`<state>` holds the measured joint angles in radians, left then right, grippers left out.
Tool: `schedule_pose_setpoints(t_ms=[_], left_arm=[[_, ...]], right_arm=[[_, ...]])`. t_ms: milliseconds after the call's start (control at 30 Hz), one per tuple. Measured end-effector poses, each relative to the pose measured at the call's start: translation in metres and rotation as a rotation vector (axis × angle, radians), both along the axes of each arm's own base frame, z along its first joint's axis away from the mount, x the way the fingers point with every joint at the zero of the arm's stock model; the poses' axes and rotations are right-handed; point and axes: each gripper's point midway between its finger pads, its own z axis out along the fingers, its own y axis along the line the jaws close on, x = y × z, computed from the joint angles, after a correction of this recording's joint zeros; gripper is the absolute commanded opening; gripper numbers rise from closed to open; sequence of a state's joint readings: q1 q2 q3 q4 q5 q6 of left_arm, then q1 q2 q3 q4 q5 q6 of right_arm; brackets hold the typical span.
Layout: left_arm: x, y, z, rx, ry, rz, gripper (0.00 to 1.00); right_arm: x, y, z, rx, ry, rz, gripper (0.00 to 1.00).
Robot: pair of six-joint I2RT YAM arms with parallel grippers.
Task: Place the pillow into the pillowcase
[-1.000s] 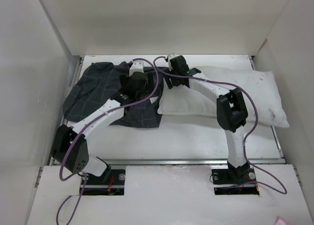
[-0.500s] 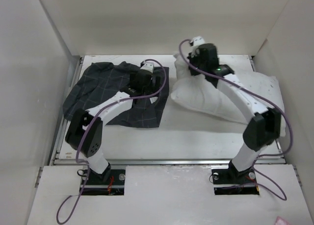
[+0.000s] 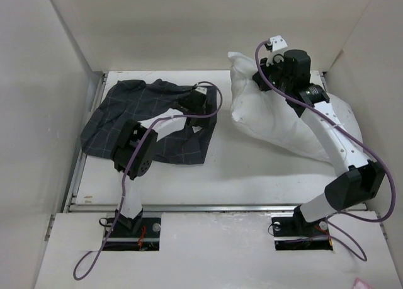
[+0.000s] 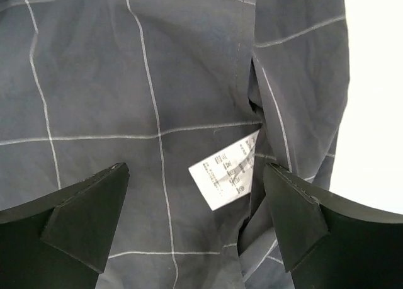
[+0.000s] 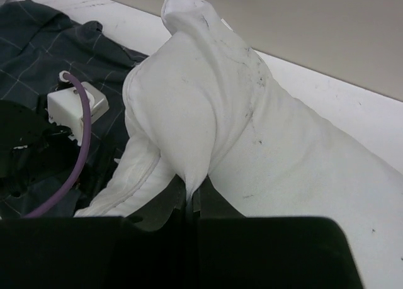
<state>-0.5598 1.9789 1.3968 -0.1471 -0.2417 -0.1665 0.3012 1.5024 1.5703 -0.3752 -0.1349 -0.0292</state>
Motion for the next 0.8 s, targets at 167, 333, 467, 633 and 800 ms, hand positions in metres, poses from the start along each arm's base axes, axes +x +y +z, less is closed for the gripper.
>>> schedule_pose_setpoints(t_ms=[167, 333, 467, 633, 800], left_arm=[[-0.007, 0.004, -0.009, 0.005, 0.034, 0.014, 0.6], [-0.011, 0.014, -0.023, 0.042, 0.071, 0.056, 0.45], [-0.012, 0.018, -0.03, 0.047, 0.087, 0.071, 0.18], [-0.01, 0.021, -0.03, 0.05, 0.085, 0.076, 0.0], [-0.007, 0.017, -0.025, 0.038, 0.069, 0.056, 0.13]], right_arm=[[0.0, 0.001, -0.004, 0.0, 0.008, 0.006, 0.0], [-0.002, 0.001, -0.007, 0.0, 0.014, 0.01, 0.0], [-0.005, 0.0, -0.004, 0.001, 0.008, 0.01, 0.0], [-0.015, -0.003, -0.001, 0.005, -0.005, 0.01, 0.0], [-0.025, -0.006, 0.002, 0.01, -0.019, 0.012, 0.0]])
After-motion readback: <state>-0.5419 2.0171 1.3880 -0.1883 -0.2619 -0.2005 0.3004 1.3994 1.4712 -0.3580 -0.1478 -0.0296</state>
